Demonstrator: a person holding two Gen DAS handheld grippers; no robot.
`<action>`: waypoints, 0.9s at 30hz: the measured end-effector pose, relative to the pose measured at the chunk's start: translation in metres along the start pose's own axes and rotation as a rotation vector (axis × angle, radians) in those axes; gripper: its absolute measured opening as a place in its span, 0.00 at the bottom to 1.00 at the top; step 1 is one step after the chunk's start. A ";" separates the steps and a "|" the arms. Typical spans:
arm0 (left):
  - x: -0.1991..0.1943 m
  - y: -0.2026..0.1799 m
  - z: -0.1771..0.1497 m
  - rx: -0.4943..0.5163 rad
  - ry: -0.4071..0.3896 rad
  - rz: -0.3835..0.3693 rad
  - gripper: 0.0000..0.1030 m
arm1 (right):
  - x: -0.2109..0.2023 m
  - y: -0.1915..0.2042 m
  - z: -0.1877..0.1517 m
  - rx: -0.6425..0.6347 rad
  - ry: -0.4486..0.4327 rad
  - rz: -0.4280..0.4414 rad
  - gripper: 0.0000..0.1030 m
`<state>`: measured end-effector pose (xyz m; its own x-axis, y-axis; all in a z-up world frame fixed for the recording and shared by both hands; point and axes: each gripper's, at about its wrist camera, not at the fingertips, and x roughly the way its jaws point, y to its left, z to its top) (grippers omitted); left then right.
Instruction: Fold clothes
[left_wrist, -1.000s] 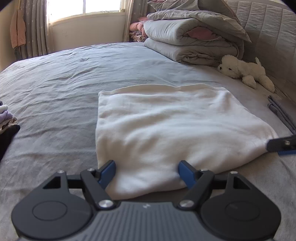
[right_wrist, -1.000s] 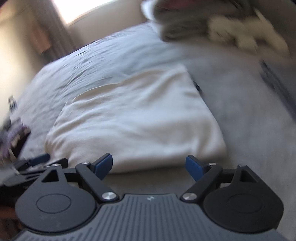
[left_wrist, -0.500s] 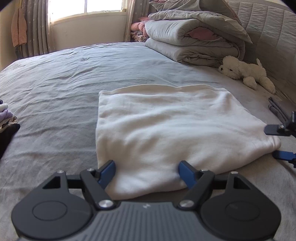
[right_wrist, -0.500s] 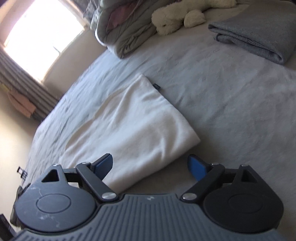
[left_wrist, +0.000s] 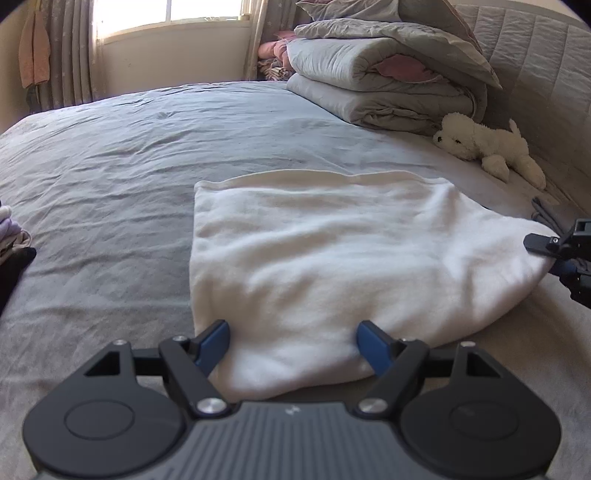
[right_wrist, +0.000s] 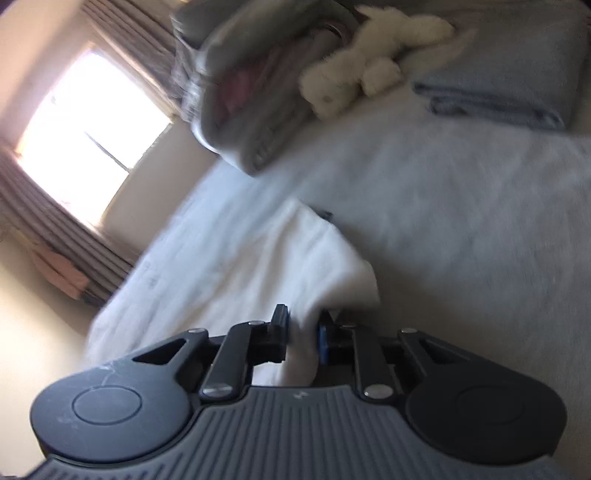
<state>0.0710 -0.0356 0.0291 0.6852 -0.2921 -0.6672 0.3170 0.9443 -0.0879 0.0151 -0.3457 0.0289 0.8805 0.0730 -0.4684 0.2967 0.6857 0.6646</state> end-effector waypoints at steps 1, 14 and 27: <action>0.000 0.000 0.000 0.001 0.000 0.000 0.76 | 0.001 0.001 0.001 -0.011 0.008 0.004 0.23; 0.000 0.001 0.001 -0.013 0.005 0.000 0.76 | 0.012 0.001 -0.011 -0.055 0.022 -0.032 0.23; -0.011 0.000 0.005 -0.021 -0.022 0.024 0.74 | 0.008 0.020 -0.011 -0.179 -0.011 -0.038 0.21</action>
